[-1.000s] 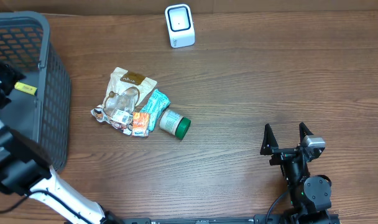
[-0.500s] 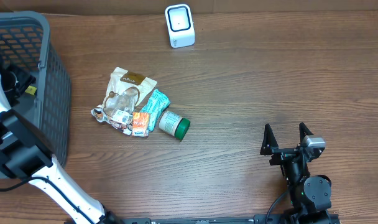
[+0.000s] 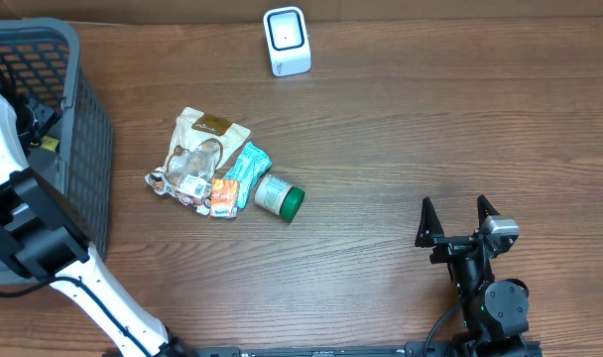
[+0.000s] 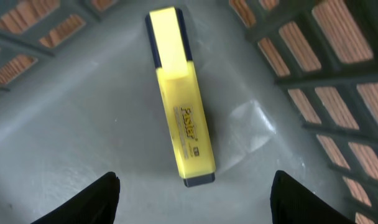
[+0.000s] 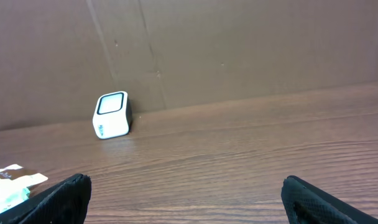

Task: Scan the item barcode

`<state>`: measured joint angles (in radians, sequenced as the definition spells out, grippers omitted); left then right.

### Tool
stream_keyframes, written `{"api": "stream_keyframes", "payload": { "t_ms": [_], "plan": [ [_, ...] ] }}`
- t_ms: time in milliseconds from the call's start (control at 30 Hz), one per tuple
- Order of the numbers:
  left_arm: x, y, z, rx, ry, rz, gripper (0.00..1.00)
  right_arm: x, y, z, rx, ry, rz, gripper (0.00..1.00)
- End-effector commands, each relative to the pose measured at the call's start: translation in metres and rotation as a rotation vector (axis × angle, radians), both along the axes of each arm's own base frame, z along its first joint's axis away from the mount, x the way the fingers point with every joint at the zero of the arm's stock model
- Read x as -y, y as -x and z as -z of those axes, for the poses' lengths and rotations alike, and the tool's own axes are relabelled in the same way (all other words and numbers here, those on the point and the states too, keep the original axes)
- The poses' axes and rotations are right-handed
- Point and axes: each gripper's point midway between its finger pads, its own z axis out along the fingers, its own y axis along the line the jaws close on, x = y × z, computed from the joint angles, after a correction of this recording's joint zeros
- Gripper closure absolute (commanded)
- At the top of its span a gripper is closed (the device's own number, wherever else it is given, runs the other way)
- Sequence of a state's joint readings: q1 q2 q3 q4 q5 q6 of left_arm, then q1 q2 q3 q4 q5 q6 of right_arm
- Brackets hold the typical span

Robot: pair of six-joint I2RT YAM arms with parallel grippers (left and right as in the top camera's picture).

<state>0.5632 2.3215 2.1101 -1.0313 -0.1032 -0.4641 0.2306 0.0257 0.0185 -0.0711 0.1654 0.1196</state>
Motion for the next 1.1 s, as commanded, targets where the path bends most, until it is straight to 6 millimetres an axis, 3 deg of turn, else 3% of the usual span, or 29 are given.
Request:
{"api": "stream_keyframes", "payload": {
  "t_ms": [0, 233, 400, 500, 633, 767, 900, 1000, 1067],
  "plan": [
    [0.001, 0.004, 0.057, -0.095, 0.038, -0.018, 0.38, 0.002, -0.001, 0.003, -0.004, -0.003, 0.015, 0.0],
    [0.002, 0.006, 0.081, -0.132, 0.055, -0.016, 0.48, 0.002, -0.001, 0.003, -0.004, -0.003, 0.015, 0.0],
    [0.008, 0.007, 0.08, -0.131, 0.086, -0.008, 0.5, 0.002, -0.001, 0.004, -0.004, -0.003, 0.015, 0.0],
    [0.012, 0.005, 0.066, -0.114, 0.102, -0.003, 0.53, 0.002, -0.001, 0.004, -0.004, -0.003, 0.015, 0.0],
    [0.008, -0.003, 0.017, -0.031, 0.057, 0.001, 0.51, 0.002, -0.001, 0.003, -0.004, -0.003, 0.015, 0.0],
    [0.01, -0.003, -0.06, 0.097, -0.006, 0.007, 0.46, 0.002, -0.001, 0.004, -0.004, -0.003, 0.015, 0.0],
    [0.022, 0.016, -0.13, 0.175, -0.059, 0.009, 0.42, 0.002, -0.001, 0.003, -0.004, -0.003, 0.015, 0.0],
    [0.036, 0.035, -0.165, 0.197, -0.075, 0.015, 0.36, 0.002, -0.001, 0.003, -0.004, -0.003, 0.015, 0.0],
    [0.046, 0.051, -0.178, 0.186, -0.068, 0.016, 0.33, 0.002, -0.001, 0.003, -0.004, -0.003, 0.015, 0.0]
  ]
}}
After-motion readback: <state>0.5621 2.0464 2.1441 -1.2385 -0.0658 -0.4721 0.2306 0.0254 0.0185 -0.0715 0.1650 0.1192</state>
